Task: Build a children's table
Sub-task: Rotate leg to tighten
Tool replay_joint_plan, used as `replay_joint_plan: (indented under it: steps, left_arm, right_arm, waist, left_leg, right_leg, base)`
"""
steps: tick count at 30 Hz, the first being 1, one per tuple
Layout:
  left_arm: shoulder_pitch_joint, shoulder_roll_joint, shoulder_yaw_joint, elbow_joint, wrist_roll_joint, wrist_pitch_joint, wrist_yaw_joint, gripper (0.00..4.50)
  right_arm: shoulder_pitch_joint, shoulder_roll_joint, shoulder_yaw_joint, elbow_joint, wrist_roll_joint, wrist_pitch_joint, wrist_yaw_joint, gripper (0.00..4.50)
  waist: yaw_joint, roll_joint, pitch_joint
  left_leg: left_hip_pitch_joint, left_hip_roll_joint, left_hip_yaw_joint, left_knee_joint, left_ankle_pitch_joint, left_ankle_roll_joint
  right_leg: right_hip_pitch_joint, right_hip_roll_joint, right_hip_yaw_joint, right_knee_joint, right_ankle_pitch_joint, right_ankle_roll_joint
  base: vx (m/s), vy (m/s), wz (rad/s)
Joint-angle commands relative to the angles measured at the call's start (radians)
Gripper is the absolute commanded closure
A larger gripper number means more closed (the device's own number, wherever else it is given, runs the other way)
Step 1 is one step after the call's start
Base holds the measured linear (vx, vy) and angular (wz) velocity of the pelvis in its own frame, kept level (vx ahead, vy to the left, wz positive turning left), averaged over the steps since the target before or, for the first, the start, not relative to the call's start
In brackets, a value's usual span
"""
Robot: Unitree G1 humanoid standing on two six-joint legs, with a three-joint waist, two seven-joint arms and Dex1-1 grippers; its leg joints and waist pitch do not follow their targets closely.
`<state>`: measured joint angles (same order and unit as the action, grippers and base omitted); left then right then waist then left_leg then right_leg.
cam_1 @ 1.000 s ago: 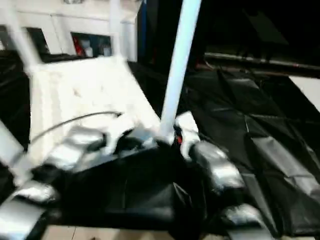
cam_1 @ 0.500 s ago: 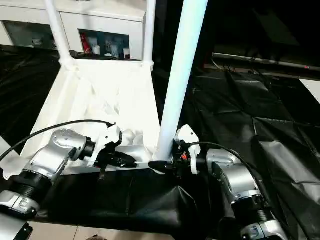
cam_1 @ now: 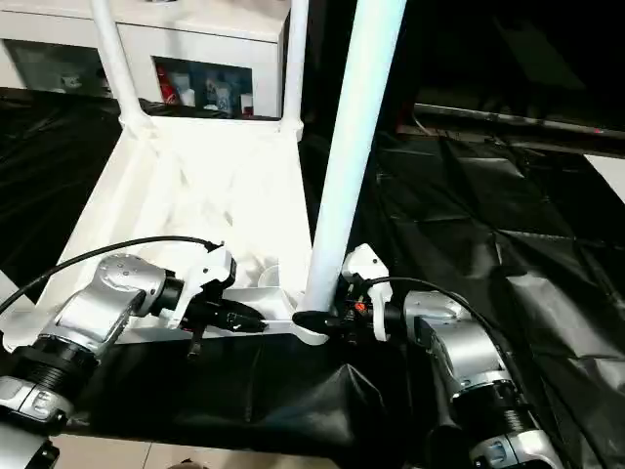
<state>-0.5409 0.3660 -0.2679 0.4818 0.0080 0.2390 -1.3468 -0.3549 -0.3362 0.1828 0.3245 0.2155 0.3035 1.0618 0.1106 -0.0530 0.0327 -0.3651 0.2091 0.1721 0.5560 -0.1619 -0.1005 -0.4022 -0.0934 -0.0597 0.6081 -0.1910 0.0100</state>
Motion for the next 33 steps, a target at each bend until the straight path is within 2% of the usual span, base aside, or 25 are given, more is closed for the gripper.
replay_joint_plan:
  steps: [1, 2, 3, 4, 5, 6, 7, 9, 12, 15, 16, 19, 20, 22, 24, 26, 27, 30, 32, 33]
  left_arm:
    - [0.007, -0.065, 0.001, -0.002, -0.032, 0.0, 0.058, 4.5]
    - [0.002, -0.075, 0.006, 0.007, -0.025, -0.001, 0.086, 4.5]
    - [-0.023, -0.115, 0.02, 0.054, 0.009, 0.003, 0.206, 4.5]
    - [-0.026, -0.12, 0.021, 0.06, 0.013, 0.003, 0.22, 4.5]
    - [-0.032, -0.128, 0.023, 0.07, 0.021, 0.004, 0.247, 4.5]
    - [-0.053, -0.16, 0.034, 0.11, 0.04, 0.005, 0.336, 4.5]
    - [-0.067, -0.182, 0.041, 0.135, 0.05, 0.012, 0.391, 4.5]
    - [-0.091, -0.22, 0.046, 0.172, 0.064, 0.022, 0.472, 4.5]
    - [-0.124, -0.276, 0.043, 0.214, 0.079, 0.029, 0.562, 4.5]
    - [-0.15, -0.316, 0.041, 0.251, 0.101, 0.005, 0.627, 4.5]
    - [-0.169, -0.343, 0.039, 0.273, 0.105, -0.007, 0.645, 4.5]
    - [-0.176, -0.348, 0.032, 0.28, 0.104, -0.015, 0.634, 4.5]
    - [-0.175, -0.34, 0.03, 0.277, 0.099, -0.021, 0.611, 4.5]
    - [-0.17, -0.326, 0.028, 0.271, 0.091, -0.03, 0.579, 4.5]
    - [-0.165, -0.312, 0.03, 0.268, 0.084, -0.038, 0.558, 4.5]
    - [-0.157, -0.295, 0.03, 0.263, 0.076, -0.05, 0.522, 4.5]
    - [-0.146, -0.269, 0.029, 0.251, 0.064, -0.061, 0.464, 4.5]
    - [-0.136, -0.245, 0.027, 0.236, 0.053, -0.069, 0.41, 4.5]
    - [-0.129, -0.227, 0.025, 0.225, 0.047, -0.07, 0.374, 4.5]
    - [-0.12, -0.204, 0.022, 0.213, 0.043, -0.074, 0.334, 4.5]
  right_arm:
    - [-0.012, 0.049, 0.033, 0.038, -0.01, 0.02, -0.044, 1.93]
    - [-0.016, 0.061, 0.028, 0.053, -0.021, 0.01, -0.076, 1.96]
    - [-0.041, 0.115, 0.001, 0.12, -0.057, -0.008, -0.222, 2.01]
    - [-0.044, 0.121, -0.002, 0.128, -0.061, -0.01, -0.238, 2.04]
    - [-0.05, 0.132, -0.009, 0.142, -0.068, -0.013, -0.268, 2.06]
    - [-0.074, 0.176, -0.039, 0.196, -0.086, -0.023, -0.391, 2.06]
    - [-0.092, 0.206, -0.061, 0.229, -0.09, -0.016, -0.47, 2.07]
    - [-0.125, 0.259, -0.102, 0.288, -0.096, -0.013, -0.62, 2.09]
    - [-0.173, 0.342, -0.167, 0.362, -0.083, -0.017, -0.791, 2.1]
    - [-0.207, 0.387, -0.175, 0.408, -0.093, -0.048, -0.844, 2.1]
    - [-0.228, 0.41, -0.152, 0.434, -0.119, -0.076, -0.847, 2.1]
    - [-0.235, 0.414, -0.139, 0.44, -0.129, -0.09, -0.834, 2.1]
    - [-0.235, 0.405, -0.146, 0.431, -0.116, -0.092, -0.796, 1.64]
    - [-0.232, 0.39, -0.152, 0.415, -0.099, -0.093, -0.742, 1.68]
    - [-0.226, 0.369, -0.144, 0.399, -0.098, -0.095, -0.698, 1.62]
    - [-0.213, 0.338, -0.121, 0.374, -0.103, -0.096, -0.63, 1.16]
    - [-0.185, 0.293, -0.079, 0.321, -0.104, -0.092, -0.516, 1.16]
    - [-0.157, 0.254, -0.045, 0.267, -0.1, -0.088, -0.414, 1.19]
    - [-0.138, 0.228, -0.026, 0.229, -0.092, -0.088, -0.355, 1.19]
    - [-0.116, 0.195, -0.01, 0.179, -0.07, -0.075, -0.279, 1.19]
  waist:
    - [-0.001, -0.003, -0.043]
    - [-0.003, -0.004, -0.042]
    - [-0.007, -0.004, -0.04]
    - [-0.011, -0.005, -0.038]
    - [-0.017, -0.007, -0.037]
    - [-0.021, -0.011, -0.037]
    - [-0.025, -0.009, -0.035]
    - [-0.029, -0.011, -0.036]
    - [-0.034, -0.007, -0.037]
    - [-0.035, -0.006, -0.04]
    - [-0.034, -0.002, -0.04]
    - [-0.03, -0.005, -0.043]
    - [-0.028, -0.003, -0.044]
    - [-0.026, -0.006, -0.044]
    - [-0.026, -0.006, -0.043]
    - [-0.022, -0.007, -0.045]
    - [-0.021, -0.006, -0.043]
    - [-0.02, -0.008, -0.044]
    - [-0.018, -0.006, -0.043]
    - [-0.016, -0.008, -0.043]
  left_leg:
    - [0.005, 0.02, 0.004, -0.063, -0.25, 0.029]
    - [0.006, 0.019, 0.004, -0.065, -0.271, 0.021]
    - [0.007, 0.02, 0.002, -0.066, -0.29, 0.01]
    - [0.007, 0.017, 0.002, -0.067, -0.3, 0.002]
    - [0.007, 0.013, -0.001, -0.068, -0.326, -0.013]
    - [0.006, 0.013, -0.005, -0.067, -0.332, -0.019]
    - [0.011, 0.012, -0.006, -0.066, -0.347, -0.021]
    - [0.011, 0.009, -0.009, -0.067, -0.352, -0.022]
    - [0.017, 0.009, -0.011, -0.067, -0.385, -0.027]
    - [0.018, 0.009, -0.008, -0.068, -0.391, -0.015]
    - [0.017, 0.009, -0.008, -0.068, -0.388, -0.014]
    - [0.01, 0.009, -0.006, -0.069, -0.355, -0.006]
    - [0.01, 0.01, -0.004, -0.069, -0.34, -0.001]
    - [0.007, 0.01, -0.002, -0.069, -0.326, 0.011]
    - [0.007, 0.011, -0.001, -0.069, -0.328, 0.013]
    - [0.007, 0.011, -0.001, -0.068, -0.317, 0.019]
    - [0.005, 0.012, 0.0, -0.068, -0.311, 0.026]
    - [0.002, 0.014, 0.0, -0.068, -0.287, 0.034]
    - [0.005, 0.017, 0.001, -0.068, -0.276, 0.033]
    - [0.005, 0.016, 0.0, -0.069, -0.278, 0.037]
  right_leg:
    - [0.044, -0.046, 0.037, -0.076, -0.226, -0.186]
    - [0.043, -0.046, 0.036, -0.081, -0.274, -0.173]
    - [0.039, -0.048, 0.036, -0.086, -0.324, -0.159]
    - [0.037, -0.047, 0.036, -0.089, -0.357, -0.152]
    - [0.036, -0.049, 0.033, -0.096, -0.443, -0.128]
    - [0.037, -0.053, 0.032, -0.102, -0.506, -0.1]
    - [0.028, -0.053, 0.032, -0.11, -0.553, -0.08]
    - [0.03, -0.052, 0.031, -0.112, -0.567, -0.069]
    - [0.022, -0.049, 0.028, -0.115, -0.573, -0.06]
    - [0.021, -0.045, 0.03, -0.114, -0.516, -0.067]
    - [0.021, -0.045, 0.031, -0.113, -0.503, -0.07]
    - [0.028, -0.043, 0.034, -0.105, -0.426, -0.082]
    - [0.03, -0.042, 0.035, -0.102, -0.391, -0.091]
    - [0.035, -0.04, 0.035, -0.096, -0.346, -0.108]
    - [0.035, -0.042, 0.035, -0.098, -0.353, -0.112]
    - [0.039, -0.043, 0.035, -0.098, -0.349, -0.114]
    - [0.04, -0.042, 0.035, -0.098, -0.339, -0.117]
    - [0.042, -0.044, 0.036, -0.096, -0.328, -0.125]
    - [0.04, -0.044, 0.036, -0.093, -0.307, -0.136]
    - [0.045, -0.043, 0.034, -0.093, -0.306, -0.139]
  base:
    - [0.0, 0.0, 0.0]
    - [0.0, 0.0, 0.0]
    - [0.0, 0.0, 0.0]
    - [0.0, 0.0, 0.0]
    - [-0.051, -0.008, -0.06]
    - [-0.051, -0.008, -0.06]
    - [0.0, 0.0, 0.0]
    - [0.0, 0.0, 0.0]
    - [0.0, 0.0, 0.0]
    - [0.0, 0.0, 0.0]
    - [0.0, 0.0, 0.0]
    - [0.0, 0.0, 0.0]
    - [0.0, 0.0, 0.0]
    - [0.0, 0.0, 0.0]
    - [0.0, 0.0, 0.0]
    - [0.0, 0.0, 0.0]
    - [0.0, 0.0, 0.0]
    - [0.0, 0.0, 0.0]
    - [0.0, 0.0, 0.0]
    - [0.0, 0.0, 0.0]
